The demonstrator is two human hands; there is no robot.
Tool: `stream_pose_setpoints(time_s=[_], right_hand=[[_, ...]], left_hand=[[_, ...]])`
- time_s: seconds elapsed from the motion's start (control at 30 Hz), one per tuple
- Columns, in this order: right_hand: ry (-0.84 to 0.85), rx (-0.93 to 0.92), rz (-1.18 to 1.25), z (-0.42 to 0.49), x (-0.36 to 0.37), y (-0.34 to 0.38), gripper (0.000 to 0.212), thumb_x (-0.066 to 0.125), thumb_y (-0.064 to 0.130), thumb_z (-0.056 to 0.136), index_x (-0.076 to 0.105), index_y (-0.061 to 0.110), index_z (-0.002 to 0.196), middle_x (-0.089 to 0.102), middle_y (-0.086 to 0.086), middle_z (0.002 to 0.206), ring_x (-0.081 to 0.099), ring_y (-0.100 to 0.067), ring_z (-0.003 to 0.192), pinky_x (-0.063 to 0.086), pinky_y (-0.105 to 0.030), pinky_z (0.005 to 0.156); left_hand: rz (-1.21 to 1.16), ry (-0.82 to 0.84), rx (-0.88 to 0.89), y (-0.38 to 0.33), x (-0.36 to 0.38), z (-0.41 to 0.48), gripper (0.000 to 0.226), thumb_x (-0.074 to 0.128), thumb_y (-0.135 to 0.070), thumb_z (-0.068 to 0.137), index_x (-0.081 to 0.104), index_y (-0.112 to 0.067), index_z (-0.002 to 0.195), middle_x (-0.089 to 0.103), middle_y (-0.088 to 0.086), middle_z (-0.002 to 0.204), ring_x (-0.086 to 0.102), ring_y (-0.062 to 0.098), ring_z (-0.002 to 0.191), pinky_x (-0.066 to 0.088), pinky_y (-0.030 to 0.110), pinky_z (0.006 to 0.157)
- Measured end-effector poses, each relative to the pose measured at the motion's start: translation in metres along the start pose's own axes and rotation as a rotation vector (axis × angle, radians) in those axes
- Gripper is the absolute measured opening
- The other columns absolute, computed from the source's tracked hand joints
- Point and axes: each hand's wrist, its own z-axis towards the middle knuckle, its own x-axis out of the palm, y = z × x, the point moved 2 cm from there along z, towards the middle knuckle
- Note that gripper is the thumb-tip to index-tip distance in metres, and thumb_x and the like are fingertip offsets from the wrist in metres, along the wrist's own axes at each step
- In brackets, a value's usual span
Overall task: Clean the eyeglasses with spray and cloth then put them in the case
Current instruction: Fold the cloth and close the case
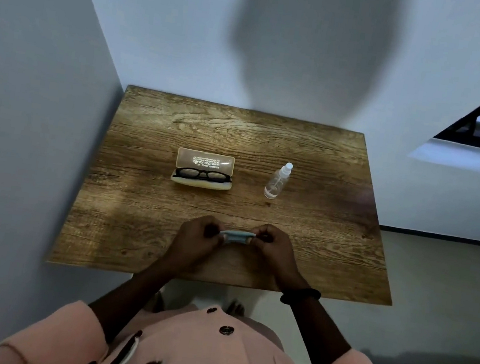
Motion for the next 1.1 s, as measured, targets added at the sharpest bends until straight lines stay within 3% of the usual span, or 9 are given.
stream_pose_setpoints(time_s=[0.1, 0.2, 0.37, 0.47, 0.6, 0.73, 0.83, 0.93, 1.1], right_hand=[[0.009, -0.034, 0.125, 0.004, 0.002, 0.017, 0.011, 0.079, 0.008, 0.081, 0.071, 0.009, 0.088, 0.075, -0.004, 0.089, 0.069, -0.009, 0.08, 0.054, -0.026, 0.071], [-0.001, -0.07, 0.254, 0.012, 0.01, 0.043, 0.009, 0.076, 0.005, 0.085, 0.07, 0.006, 0.091, 0.074, -0.013, 0.087, 0.07, -0.017, 0.077, 0.055, -0.028, 0.07], [-0.008, -0.081, 0.405, 0.03, 0.024, 0.09, 0.016, 0.074, 0.006, 0.088, 0.069, 0.001, 0.103, 0.075, -0.012, 0.088, 0.069, -0.013, 0.071, 0.052, -0.022, 0.062], [-0.013, -0.102, 0.412, 0.042, 0.035, 0.11, 0.012, 0.074, 0.004, 0.088, 0.069, 0.004, 0.099, 0.074, -0.009, 0.088, 0.067, -0.005, 0.066, 0.05, -0.015, 0.057], [-0.047, -0.113, 0.418, 0.057, 0.046, 0.127, 0.01, 0.073, 0.002, 0.088, 0.068, 0.007, 0.094, 0.072, -0.011, 0.088, 0.066, -0.004, 0.064, 0.048, -0.012, 0.054], [-0.096, -0.11, 0.335, 0.074, 0.053, 0.132, 0.008, 0.075, 0.004, 0.087, 0.07, 0.006, 0.093, 0.073, -0.01, 0.087, 0.068, -0.006, 0.065, 0.049, -0.013, 0.054], [-0.138, -0.093, 0.238, 0.091, 0.058, 0.127, 0.008, 0.078, 0.009, 0.085, 0.073, 0.009, 0.091, 0.075, -0.008, 0.09, 0.073, -0.019, 0.081, 0.06, -0.027, 0.067], [-0.148, -0.094, 0.122, 0.105, 0.064, 0.119, 0.009, 0.079, 0.014, 0.084, 0.074, 0.012, 0.09, 0.075, -0.003, 0.09, 0.073, -0.017, 0.084, 0.063, -0.036, 0.074], [-0.174, -0.121, -0.064, 0.113, 0.074, 0.111, 0.011, 0.081, 0.016, 0.082, 0.072, 0.014, 0.088, 0.072, 0.006, 0.086, 0.067, -0.004, 0.08, 0.053, -0.018, 0.067]], left_hand=[[-0.113, -0.073, 0.019, -0.004, -0.016, 0.003, 0.014, 0.078, -0.024, 0.088, 0.068, -0.032, 0.092, 0.072, -0.012, 0.095, 0.067, -0.002, 0.09, 0.052, 0.016, 0.077], [-0.221, -0.176, 0.028, -0.008, -0.036, 0.01, 0.013, 0.081, -0.024, 0.087, 0.072, -0.028, 0.095, 0.073, -0.015, 0.09, 0.068, -0.009, 0.083, 0.051, 0.007, 0.07], [-0.359, -0.327, 0.026, -0.016, -0.073, 0.028, 0.017, 0.081, -0.022, 0.087, 0.075, -0.018, 0.102, 0.077, -0.006, 0.089, 0.073, 0.001, 0.078, 0.056, 0.015, 0.064], [-0.392, -0.423, -0.004, -0.018, -0.092, 0.041, 0.014, 0.082, -0.021, 0.086, 0.075, -0.017, 0.098, 0.076, -0.006, 0.089, 0.073, 0.005, 0.079, 0.057, 0.019, 0.065], [-0.456, -0.457, -0.036, -0.017, -0.109, 0.058, 0.019, 0.082, -0.016, 0.085, 0.075, -0.005, 0.098, 0.077, 0.007, 0.092, 0.076, 0.015, 0.078, 0.057, 0.018, 0.06], [-0.371, -0.471, -0.013, -0.014, -0.117, 0.074, 0.017, 0.083, -0.02, 0.085, 0.076, -0.008, 0.095, 0.077, 0.003, 0.095, 0.075, 0.01, 0.08, 0.056, 0.014, 0.059], [-0.248, -0.447, -0.017, -0.011, -0.118, 0.085, 0.013, 0.083, -0.026, 0.085, 0.076, -0.016, 0.088, 0.075, -0.008, 0.082, 0.071, -0.004, 0.072, 0.05, 0.008, 0.058], [-0.161, -0.425, -0.009, -0.009, -0.115, 0.093, 0.012, 0.082, -0.025, 0.085, 0.075, -0.015, 0.087, 0.07, -0.012, 0.077, 0.066, -0.008, 0.067, 0.046, 0.005, 0.057], [0.018, -0.374, -0.008, 0.003, -0.107, 0.104, 0.013, 0.077, -0.03, 0.09, 0.073, -0.019, 0.096, 0.07, -0.011, 0.082, 0.066, 0.0, 0.073, 0.044, 0.008, 0.057]])
